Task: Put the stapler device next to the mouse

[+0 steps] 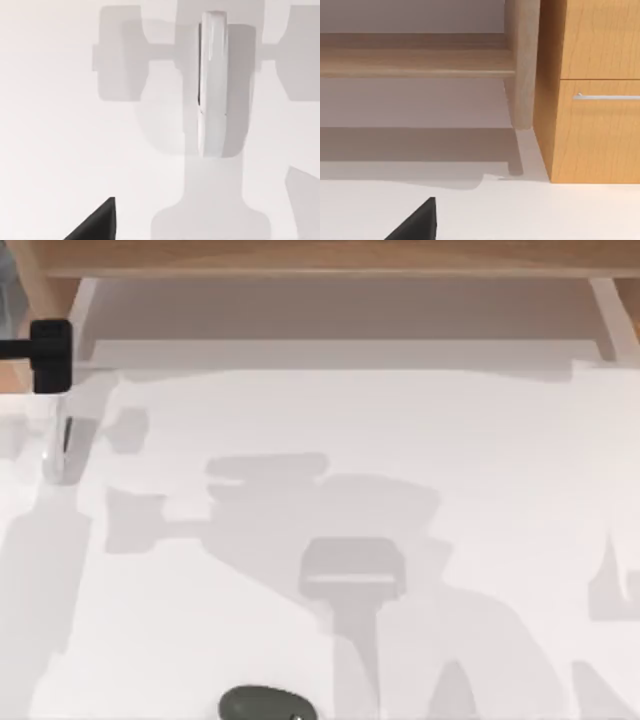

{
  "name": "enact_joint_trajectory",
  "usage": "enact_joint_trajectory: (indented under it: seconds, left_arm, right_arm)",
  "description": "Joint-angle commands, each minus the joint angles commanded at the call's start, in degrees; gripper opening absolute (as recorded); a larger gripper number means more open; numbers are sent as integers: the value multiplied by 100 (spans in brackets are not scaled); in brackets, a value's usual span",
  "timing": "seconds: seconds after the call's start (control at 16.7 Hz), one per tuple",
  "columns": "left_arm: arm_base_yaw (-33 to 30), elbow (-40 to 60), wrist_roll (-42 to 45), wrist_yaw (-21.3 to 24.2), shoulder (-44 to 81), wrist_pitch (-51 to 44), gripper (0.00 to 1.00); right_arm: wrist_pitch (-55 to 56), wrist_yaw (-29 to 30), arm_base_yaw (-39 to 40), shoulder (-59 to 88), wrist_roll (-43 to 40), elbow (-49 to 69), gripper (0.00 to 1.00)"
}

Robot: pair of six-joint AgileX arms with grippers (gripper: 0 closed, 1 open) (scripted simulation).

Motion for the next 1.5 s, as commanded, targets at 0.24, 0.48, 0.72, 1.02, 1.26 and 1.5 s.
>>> enact_joint_trajectory:
  seconds: [0.24,0.48,0.72,1.02,1.26,1.5]
  left_arm:
    - [-2,1531,-50,12,1813,-858,100]
    - [-5,2525,-85,48,2916,-1362,100]
    - [-6,2736,-90,59,3116,-1460,100]
    - [-35,2636,-126,54,3085,-1406,100]
    - [-162,2051,-262,37,2946,-972,100]
    - [-87,1979,-184,48,3325,-683,100]
  right_arm:
    - [0,0,0,0,0,0,100]
    - [0,0,0,0,0,0,100]
    - [0,0,0,0,0,0,100]
    - [0,0,0,0,0,0,100]
    - [0,0,0,0,0,0,100]
    - [0,0,0,0,0,0,100]
